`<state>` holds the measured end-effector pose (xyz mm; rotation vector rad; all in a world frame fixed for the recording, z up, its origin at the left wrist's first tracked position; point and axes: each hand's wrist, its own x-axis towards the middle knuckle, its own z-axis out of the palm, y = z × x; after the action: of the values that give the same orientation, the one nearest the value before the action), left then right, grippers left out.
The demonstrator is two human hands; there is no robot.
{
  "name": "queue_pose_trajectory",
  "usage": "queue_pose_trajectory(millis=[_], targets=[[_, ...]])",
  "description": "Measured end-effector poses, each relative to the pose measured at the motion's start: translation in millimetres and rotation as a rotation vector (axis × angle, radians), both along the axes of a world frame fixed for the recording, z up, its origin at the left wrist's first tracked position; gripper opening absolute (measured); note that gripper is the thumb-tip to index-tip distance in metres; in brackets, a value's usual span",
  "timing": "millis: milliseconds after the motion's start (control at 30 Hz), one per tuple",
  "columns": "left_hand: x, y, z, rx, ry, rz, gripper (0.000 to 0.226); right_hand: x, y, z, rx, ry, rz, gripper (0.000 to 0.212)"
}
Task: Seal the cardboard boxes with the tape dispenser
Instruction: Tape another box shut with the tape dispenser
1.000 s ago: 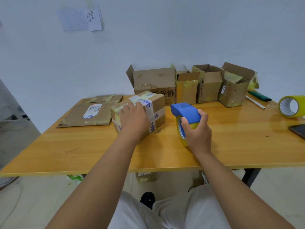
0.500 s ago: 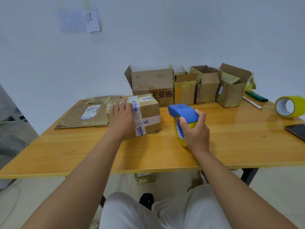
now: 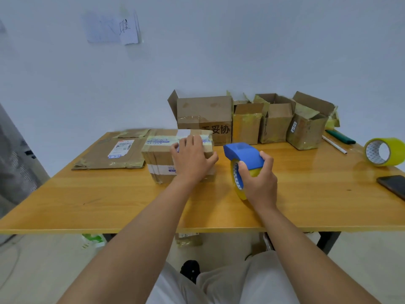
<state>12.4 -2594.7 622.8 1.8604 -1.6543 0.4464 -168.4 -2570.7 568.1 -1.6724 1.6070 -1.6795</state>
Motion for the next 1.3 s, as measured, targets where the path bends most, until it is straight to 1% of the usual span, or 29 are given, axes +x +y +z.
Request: queue_pose_trajectory(millis=[100,233,300,400,467,533,600,667,767,833,933,1067,1167,1233,1300], targets=[[18,9,5,0.054,0.161,-0.223,0.033,-1,0,0,-0.001,-0.005,0.018,0.057],[57,26,28,0.315,0.231,-0.455,0.032,-1,-1,0,-0.002,-0.001,0.013,0.056],[74,33,41,0.424,0.202,-0.482,0.034,-2,-2,-1,-0.007,0.003,0.008,0.056],[92,35,52,0.480,0.110,-0.424,0.042,-1,-2,-2,0.000,0.003,0.014,0.057],[91,38,51,0.460,0.066,-0.415,0.043,-1,-2,-2,0.005,0.003,0.013,0.057],[82,40,44,0.398,0.038,-0.427,0.041,-1,-3,-1,0.014,0.004,0.006,0.057],[73,39,36,0.359,0.045,-0.387,0.046,-1,-3,-1,0.030,-0.001,0.006,0.057],[71,38,34,0.338,0.061,-0.354,0.044,-1,-1,0,0.031,-0.003,0.008,0.058],[81,39,36,0.351,0.091,-0.387,0.045,-2,0,0,0.027,0.003,0.012,0.059],[88,43,37,0.374,0.091,-0.410,0.048,-1,1,2,0.030,-0.005,0.013,0.064],[92,47,34,0.397,0.114,-0.422,0.045,0,3,3,0.032,-0.031,0.035,0.070],[90,47,26,0.415,0.151,-0.504,0.046,-8,-5,9,0.084,-0.130,0.127,0.060],[89,48,22,0.386,0.216,-0.480,0.052,-4,-10,23,0.111,-0.146,0.152,0.055],[84,48,20,0.329,0.210,-0.456,0.046,0,-4,39,0.061,-0.174,0.178,0.057],[79,47,18,0.285,0.136,-0.424,0.042,5,5,64,-0.050,-0.223,0.217,0.057]])
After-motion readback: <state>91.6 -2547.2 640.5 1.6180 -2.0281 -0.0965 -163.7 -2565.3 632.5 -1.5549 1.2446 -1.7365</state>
